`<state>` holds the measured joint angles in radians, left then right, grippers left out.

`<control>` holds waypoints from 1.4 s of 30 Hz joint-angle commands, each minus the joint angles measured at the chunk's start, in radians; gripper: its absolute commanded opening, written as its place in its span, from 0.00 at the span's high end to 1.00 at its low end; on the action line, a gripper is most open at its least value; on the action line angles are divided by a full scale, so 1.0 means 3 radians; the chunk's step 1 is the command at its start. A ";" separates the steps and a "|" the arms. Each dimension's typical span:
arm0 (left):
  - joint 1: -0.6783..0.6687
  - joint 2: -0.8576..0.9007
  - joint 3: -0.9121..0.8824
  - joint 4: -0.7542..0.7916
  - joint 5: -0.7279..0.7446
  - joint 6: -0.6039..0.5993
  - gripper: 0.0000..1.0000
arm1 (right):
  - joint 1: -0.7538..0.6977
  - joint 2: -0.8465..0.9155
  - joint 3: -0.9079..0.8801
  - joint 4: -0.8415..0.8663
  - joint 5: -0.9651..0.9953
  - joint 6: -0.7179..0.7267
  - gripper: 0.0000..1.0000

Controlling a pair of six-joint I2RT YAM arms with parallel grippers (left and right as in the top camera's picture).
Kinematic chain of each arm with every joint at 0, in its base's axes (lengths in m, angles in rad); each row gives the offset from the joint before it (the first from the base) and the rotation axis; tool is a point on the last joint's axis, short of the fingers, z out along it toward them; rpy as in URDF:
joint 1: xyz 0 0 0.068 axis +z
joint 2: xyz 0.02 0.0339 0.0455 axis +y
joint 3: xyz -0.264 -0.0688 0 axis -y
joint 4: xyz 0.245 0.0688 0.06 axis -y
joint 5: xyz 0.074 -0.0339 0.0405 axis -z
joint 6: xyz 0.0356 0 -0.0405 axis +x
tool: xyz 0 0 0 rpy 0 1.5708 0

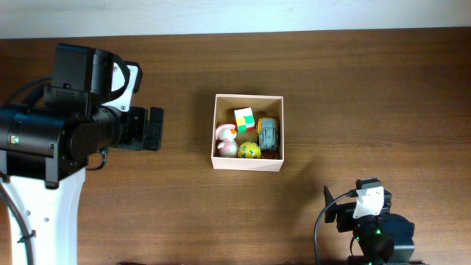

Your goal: Pack container

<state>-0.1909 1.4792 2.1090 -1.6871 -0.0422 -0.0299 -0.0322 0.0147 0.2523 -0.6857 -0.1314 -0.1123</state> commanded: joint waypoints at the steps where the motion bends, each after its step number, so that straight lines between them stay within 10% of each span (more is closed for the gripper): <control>1: 0.0014 -0.0020 -0.0006 0.0000 -0.0023 -0.0009 0.01 | -0.0028 -0.0038 -0.0112 0.0072 0.0004 -0.0013 0.01; 38: 0.0019 -0.0032 -0.0006 0.0013 -0.0114 0.0009 0.01 | -0.0028 -0.0037 -0.0305 0.0092 -0.0022 -0.0011 0.01; 42: 0.0067 -0.0216 -0.0153 0.0628 -0.0388 0.0042 0.01 | -0.0028 -0.0037 -0.0305 0.0092 -0.0022 -0.0013 0.01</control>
<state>-0.1867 1.4681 2.0960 -1.5803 -0.0917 -0.0261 -0.0322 0.0147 0.1661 -0.6601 -0.1318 -0.1116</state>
